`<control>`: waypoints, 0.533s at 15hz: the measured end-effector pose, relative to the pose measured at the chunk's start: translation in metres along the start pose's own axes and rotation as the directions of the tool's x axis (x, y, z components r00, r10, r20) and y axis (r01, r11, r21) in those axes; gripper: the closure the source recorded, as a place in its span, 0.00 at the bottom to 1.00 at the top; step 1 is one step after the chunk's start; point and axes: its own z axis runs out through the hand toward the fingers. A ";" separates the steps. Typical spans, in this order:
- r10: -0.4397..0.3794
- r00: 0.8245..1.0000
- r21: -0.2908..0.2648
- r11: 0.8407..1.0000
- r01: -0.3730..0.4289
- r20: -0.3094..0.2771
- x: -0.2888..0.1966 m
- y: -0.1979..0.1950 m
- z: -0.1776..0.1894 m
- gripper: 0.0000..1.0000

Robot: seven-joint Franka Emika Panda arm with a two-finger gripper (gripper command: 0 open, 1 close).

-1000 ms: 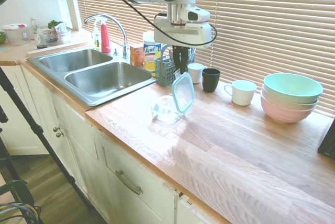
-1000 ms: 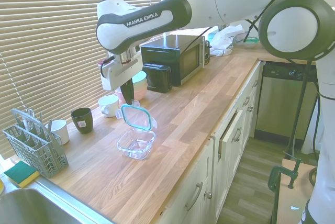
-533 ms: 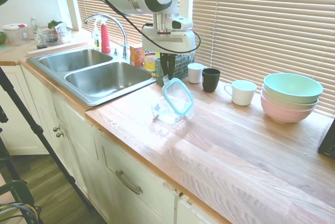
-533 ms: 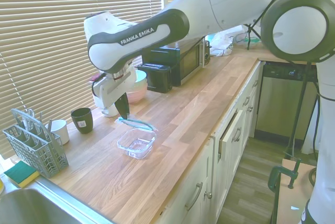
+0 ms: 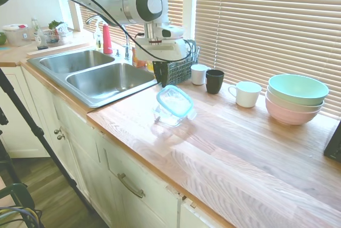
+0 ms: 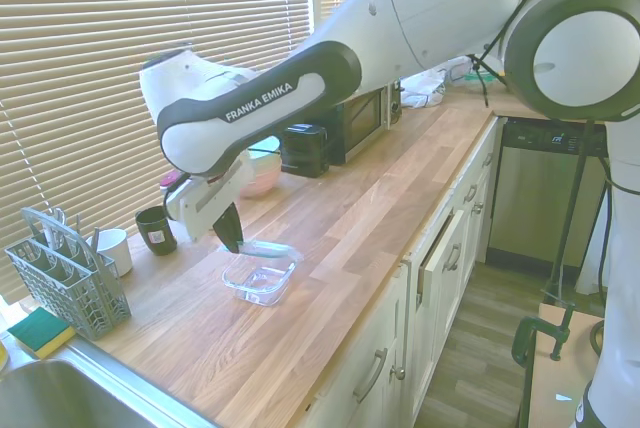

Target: Cover the lid of the food container

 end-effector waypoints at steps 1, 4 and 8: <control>-0.003 1.000 -0.006 1.000 0.003 -0.004 -0.004 -0.003 0.002 1.00; -0.006 1.000 -0.024 1.000 0.006 -0.014 -0.017 -0.013 0.008 1.00; -0.009 1.000 -0.039 0.999 0.008 -0.013 -0.024 -0.022 0.022 1.00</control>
